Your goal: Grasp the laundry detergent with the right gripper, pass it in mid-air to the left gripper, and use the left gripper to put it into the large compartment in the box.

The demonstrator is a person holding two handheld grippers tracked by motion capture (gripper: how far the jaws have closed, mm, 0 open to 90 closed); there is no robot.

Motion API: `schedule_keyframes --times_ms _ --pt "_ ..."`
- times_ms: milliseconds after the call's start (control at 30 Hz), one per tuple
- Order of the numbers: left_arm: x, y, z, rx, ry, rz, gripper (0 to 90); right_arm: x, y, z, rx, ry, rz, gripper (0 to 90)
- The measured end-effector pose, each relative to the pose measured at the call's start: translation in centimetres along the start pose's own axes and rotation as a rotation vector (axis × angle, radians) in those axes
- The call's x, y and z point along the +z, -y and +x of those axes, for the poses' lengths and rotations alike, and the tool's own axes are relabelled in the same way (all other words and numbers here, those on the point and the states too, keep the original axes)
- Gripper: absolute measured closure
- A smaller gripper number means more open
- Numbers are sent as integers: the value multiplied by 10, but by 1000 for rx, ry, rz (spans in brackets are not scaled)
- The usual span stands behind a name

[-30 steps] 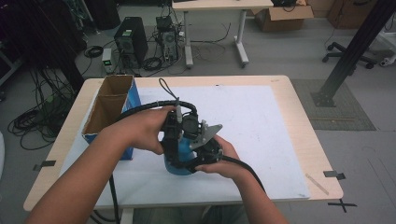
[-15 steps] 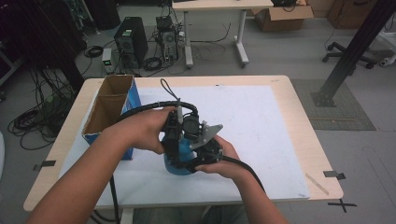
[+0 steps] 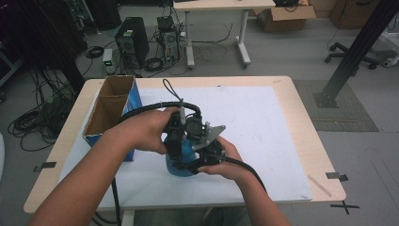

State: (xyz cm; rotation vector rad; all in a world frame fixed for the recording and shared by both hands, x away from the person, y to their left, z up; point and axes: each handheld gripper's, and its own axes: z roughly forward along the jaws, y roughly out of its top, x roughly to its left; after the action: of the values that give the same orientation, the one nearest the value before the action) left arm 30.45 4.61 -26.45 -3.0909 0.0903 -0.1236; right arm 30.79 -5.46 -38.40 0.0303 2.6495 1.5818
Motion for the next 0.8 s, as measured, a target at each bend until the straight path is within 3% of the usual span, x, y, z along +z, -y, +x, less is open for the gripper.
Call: schedule_keyframes --times_ms 167,400,667,700,800 --pt "-1 0 -1 -1 -5 -10 387 -1 0 0 -3 1 1 450" --pt "-2 -2 -2 1 -1 23 389 0 -1 1 -4 -6 0 441" --pt "-5 -1 -2 -1 -8 12 389 -1 -1 1 -2 0 -21 433" --pt "-6 -1 -2 -5 -9 9 389 -1 -1 0 -14 4 -34 427" --pt "-7 -1 -1 -8 -4 13 389 -5 0 0 15 1 -64 328"
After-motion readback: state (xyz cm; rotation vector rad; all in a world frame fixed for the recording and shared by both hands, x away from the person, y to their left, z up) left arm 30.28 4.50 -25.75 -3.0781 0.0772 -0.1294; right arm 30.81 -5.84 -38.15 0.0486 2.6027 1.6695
